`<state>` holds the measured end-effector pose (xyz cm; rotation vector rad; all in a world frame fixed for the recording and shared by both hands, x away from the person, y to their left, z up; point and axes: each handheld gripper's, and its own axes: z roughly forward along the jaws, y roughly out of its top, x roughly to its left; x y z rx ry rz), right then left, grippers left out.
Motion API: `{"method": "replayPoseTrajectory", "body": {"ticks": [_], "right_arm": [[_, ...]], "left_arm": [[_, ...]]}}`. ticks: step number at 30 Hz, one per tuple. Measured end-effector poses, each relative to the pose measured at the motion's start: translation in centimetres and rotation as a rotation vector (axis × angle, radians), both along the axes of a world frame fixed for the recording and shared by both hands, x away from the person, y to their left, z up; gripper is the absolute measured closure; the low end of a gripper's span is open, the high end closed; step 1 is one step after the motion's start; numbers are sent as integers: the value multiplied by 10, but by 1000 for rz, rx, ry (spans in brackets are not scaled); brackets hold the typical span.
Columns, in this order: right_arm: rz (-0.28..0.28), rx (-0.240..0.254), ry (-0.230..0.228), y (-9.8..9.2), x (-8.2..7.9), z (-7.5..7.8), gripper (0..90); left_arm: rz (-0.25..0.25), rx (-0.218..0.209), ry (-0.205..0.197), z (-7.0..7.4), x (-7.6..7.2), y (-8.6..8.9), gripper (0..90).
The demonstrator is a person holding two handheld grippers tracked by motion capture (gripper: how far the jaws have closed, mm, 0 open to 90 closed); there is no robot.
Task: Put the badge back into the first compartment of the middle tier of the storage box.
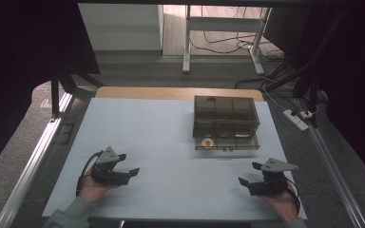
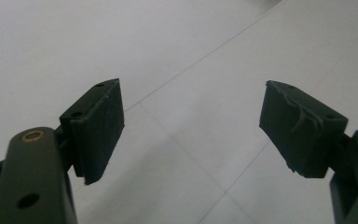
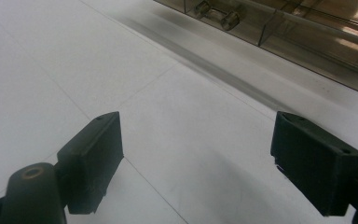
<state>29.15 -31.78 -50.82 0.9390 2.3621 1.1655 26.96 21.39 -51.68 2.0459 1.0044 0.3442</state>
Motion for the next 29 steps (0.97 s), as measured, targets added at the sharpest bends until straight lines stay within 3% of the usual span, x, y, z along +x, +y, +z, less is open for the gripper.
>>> {"method": "replayPoseTrajectory", "body": {"ticks": [8, 29], "right_arm": [[9, 2, -3, -1, 0, 0, 168], [9, 4, -18, 0, -1, 1, 168]], "left_arm": [[29, -5, 19, -7, -9, 15, 216], [14, -2, 13, -6, -9, 11, 209]]}}
